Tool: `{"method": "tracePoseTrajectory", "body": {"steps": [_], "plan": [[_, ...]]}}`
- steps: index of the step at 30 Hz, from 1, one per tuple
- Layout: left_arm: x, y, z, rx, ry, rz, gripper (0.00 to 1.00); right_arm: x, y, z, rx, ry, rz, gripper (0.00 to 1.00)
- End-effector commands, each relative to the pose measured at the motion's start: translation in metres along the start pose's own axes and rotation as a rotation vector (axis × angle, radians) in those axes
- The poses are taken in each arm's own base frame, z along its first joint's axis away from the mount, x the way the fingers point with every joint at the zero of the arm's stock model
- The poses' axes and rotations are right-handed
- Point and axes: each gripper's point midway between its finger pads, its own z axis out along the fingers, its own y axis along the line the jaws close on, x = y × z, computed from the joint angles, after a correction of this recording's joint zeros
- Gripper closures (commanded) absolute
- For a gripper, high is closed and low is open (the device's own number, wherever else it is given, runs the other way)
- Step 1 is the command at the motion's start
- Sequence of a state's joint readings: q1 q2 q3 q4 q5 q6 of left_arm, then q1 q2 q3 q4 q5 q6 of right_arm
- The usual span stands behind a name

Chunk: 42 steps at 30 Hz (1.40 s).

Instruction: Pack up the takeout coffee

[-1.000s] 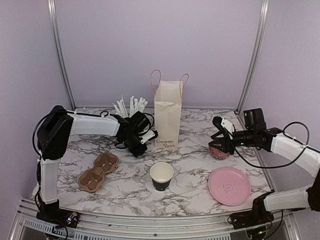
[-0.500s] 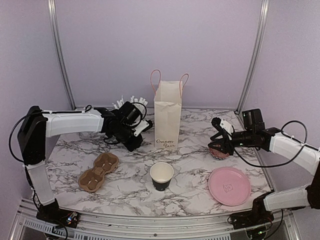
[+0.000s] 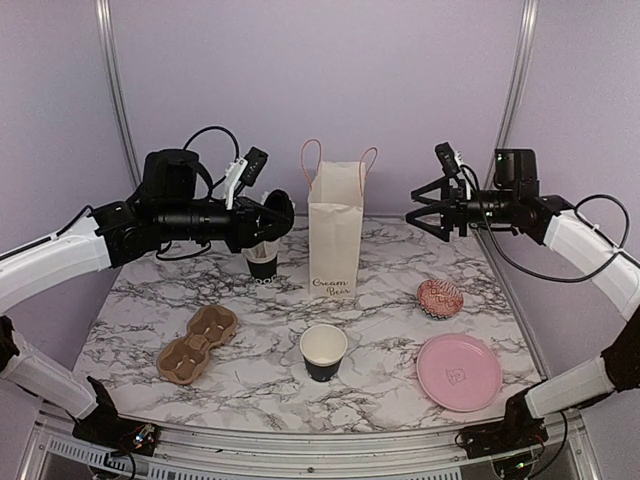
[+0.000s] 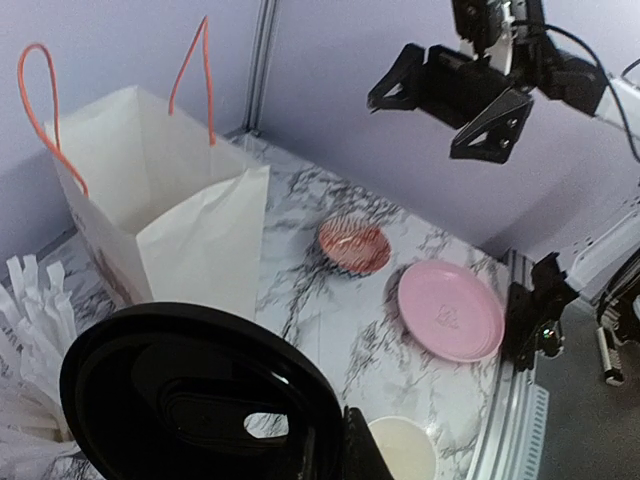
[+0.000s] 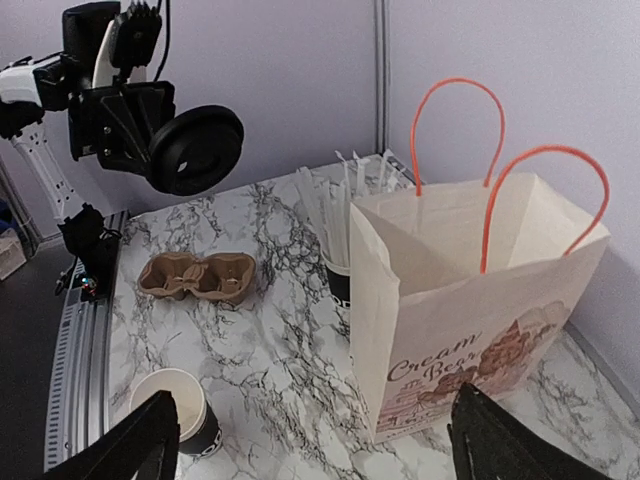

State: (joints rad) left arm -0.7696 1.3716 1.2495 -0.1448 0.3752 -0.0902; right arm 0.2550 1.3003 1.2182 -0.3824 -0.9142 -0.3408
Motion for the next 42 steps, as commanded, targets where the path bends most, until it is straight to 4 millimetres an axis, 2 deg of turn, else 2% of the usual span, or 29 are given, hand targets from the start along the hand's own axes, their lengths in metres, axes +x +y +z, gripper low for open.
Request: {"method": "tracePoseTrajectory", "body": {"steps": [1, 8, 14, 18, 26, 34, 38, 42], "plan": [[-0.058, -0.048, -0.024, 0.254, -0.301, -0.013, 0.92, -0.045, 0.031, 0.010, -0.285, -0.135, 0.206, 0.02], [-0.070, -0.084, -0.029, 0.401, -0.381, -0.010, 0.91, -0.077, 0.072, 0.058, -0.481, -0.139, 0.247, 0.01], [-0.070, -0.100, -0.020, 0.459, -0.378, -0.019, 0.91, -0.083, 0.095, 0.089, -0.593, -0.118, 0.269, 0.01], [-0.067, -0.104, -0.014, 0.469, -0.371, -0.027, 0.91, -0.090, 0.109, 0.091, -0.661, -0.127, 0.276, 0.01], [-0.064, -0.105, -0.005, 0.475, -0.360, -0.034, 0.91, -0.092, 0.118, 0.091, -0.701, -0.130, 0.283, 0.01], [-0.066, -0.107, -0.002, 0.483, -0.363, -0.029, 0.90, -0.089, 0.119, 0.096, -0.699, -0.120, 0.300, 0.01], [-0.069, -0.107, -0.003, 0.483, -0.369, -0.025, 0.90, -0.087, 0.119, 0.100, -0.696, -0.114, 0.307, 0.06], [-0.071, -0.106, -0.003, 0.469, -0.378, -0.023, 0.90, -0.081, 0.118, 0.103, -0.675, -0.102, 0.312, 0.06]]}}
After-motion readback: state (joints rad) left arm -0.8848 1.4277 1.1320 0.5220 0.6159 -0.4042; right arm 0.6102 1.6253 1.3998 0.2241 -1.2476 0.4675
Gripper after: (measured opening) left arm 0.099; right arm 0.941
